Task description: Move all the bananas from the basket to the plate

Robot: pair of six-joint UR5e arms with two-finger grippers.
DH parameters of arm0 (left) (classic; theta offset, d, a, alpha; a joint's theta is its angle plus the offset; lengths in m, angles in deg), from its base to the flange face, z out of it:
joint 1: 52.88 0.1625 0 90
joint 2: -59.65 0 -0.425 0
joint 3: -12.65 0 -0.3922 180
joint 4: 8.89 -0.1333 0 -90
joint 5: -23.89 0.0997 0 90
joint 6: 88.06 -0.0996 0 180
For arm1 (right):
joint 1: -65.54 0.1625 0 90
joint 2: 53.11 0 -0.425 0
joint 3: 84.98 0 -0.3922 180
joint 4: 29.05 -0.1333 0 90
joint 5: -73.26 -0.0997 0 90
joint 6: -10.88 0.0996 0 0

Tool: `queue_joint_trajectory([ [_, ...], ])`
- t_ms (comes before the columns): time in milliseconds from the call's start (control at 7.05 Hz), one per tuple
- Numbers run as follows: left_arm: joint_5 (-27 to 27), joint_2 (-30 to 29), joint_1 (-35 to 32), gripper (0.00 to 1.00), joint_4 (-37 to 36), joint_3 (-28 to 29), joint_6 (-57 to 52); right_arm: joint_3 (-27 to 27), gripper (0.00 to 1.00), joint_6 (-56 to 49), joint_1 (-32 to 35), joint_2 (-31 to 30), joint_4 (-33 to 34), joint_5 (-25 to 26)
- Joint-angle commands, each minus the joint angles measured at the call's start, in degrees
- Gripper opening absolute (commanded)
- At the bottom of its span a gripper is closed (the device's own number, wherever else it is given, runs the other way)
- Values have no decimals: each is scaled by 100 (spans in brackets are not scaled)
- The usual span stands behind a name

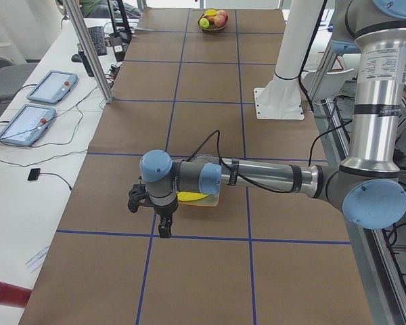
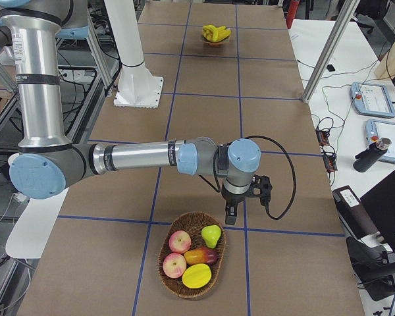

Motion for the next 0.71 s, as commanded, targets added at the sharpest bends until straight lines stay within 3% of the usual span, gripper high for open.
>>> queue_joint_trajectory([
  [0, 0, -4, 0, 100, 6, -10, 8, -29, 100, -3, 0, -37, -9, 0],
  [568, 9, -13, 9, 100, 6, 8, 17, -38, 100, -3, 0, -90, -9, -141],
])
